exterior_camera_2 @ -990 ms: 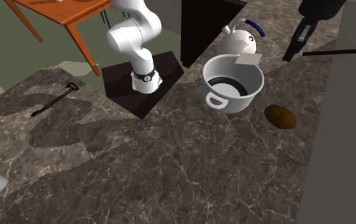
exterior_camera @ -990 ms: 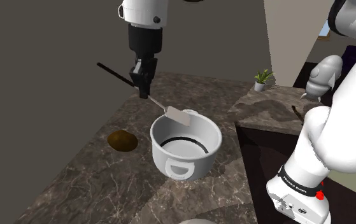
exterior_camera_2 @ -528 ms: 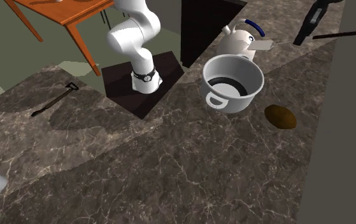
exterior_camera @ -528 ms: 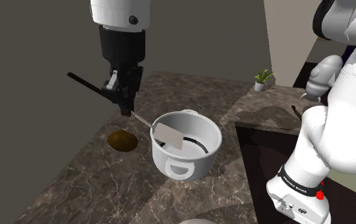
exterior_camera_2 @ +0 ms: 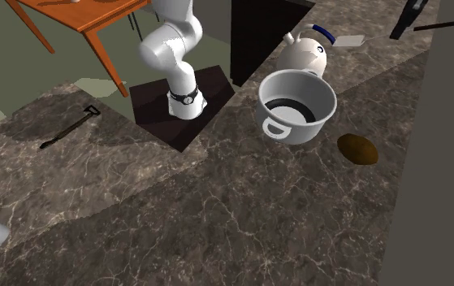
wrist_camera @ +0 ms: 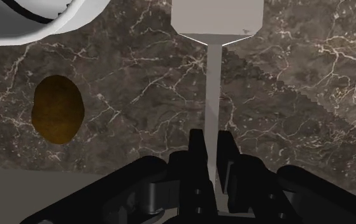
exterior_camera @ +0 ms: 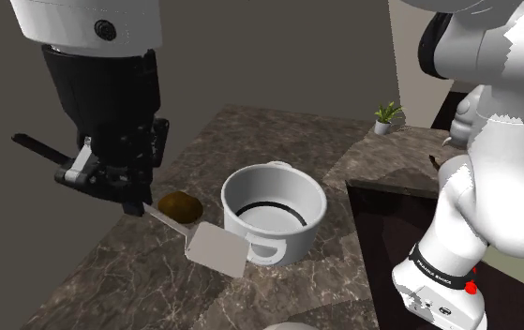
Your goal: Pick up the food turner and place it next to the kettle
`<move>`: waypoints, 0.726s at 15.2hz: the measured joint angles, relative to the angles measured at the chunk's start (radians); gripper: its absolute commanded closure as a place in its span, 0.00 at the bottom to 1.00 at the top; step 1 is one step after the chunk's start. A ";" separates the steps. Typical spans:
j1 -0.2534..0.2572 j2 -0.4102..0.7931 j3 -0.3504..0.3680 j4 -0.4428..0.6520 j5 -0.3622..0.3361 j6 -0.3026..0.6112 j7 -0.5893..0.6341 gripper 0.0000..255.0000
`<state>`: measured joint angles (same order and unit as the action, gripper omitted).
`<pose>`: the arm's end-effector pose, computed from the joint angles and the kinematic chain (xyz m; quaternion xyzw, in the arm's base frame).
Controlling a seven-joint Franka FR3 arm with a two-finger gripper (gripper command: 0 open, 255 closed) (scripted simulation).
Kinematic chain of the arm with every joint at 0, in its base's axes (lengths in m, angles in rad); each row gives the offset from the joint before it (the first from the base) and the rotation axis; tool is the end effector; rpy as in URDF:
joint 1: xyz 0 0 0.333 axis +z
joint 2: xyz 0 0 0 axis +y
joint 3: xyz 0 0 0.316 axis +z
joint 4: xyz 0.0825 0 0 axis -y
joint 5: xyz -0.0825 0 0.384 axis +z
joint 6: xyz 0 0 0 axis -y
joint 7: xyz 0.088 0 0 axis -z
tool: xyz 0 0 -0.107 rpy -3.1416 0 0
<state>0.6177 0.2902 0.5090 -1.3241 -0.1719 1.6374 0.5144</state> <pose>0.3328 0.5474 0.5920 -0.9553 -0.2938 -0.0316 0.0101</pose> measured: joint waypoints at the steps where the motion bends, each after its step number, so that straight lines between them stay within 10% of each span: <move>1: 0.028 0.032 0.006 0.036 -0.018 -0.009 0.029 1.00; 11: 0.078 0.089 0.014 0.018 -0.052 0.054 0.095 1.00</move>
<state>0.6960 0.3789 0.5232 -1.3063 -0.2240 1.6915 0.6093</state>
